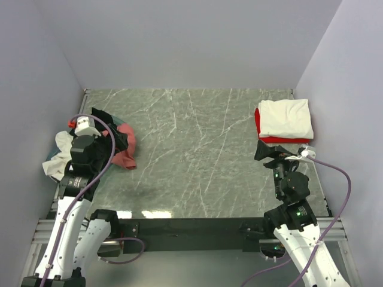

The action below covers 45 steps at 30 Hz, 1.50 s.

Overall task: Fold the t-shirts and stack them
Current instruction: Grab the tshirt from the pile

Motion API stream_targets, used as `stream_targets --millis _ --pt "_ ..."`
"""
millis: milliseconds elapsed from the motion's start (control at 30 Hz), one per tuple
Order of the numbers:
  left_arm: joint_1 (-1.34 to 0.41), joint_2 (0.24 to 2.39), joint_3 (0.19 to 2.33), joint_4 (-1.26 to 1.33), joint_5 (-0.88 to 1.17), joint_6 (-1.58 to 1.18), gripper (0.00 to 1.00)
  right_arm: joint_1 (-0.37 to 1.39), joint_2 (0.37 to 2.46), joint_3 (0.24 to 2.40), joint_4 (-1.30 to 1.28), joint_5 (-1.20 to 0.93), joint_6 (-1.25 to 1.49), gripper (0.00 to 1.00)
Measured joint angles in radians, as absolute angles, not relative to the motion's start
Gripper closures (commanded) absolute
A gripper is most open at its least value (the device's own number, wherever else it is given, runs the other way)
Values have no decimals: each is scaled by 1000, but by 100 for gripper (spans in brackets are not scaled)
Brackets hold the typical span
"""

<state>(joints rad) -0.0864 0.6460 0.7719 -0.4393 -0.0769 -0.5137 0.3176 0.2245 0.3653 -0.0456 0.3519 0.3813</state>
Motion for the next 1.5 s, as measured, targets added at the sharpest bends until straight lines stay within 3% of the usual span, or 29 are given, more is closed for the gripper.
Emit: stream_targets --millis 333,633,1200,1500 --pt "-86 665 772 -468 -123 -514 1 317 226 365 -57 378 385 4" --pt "-128 860 773 -513 -172 -550 1 317 235 366 -81 402 402 4" --pt "-209 1003 773 -519 -381 -668 1 317 206 366 -100 399 411 4" --pt "-209 1076 773 -475 -454 -675 11 318 179 366 -121 398 412 4"
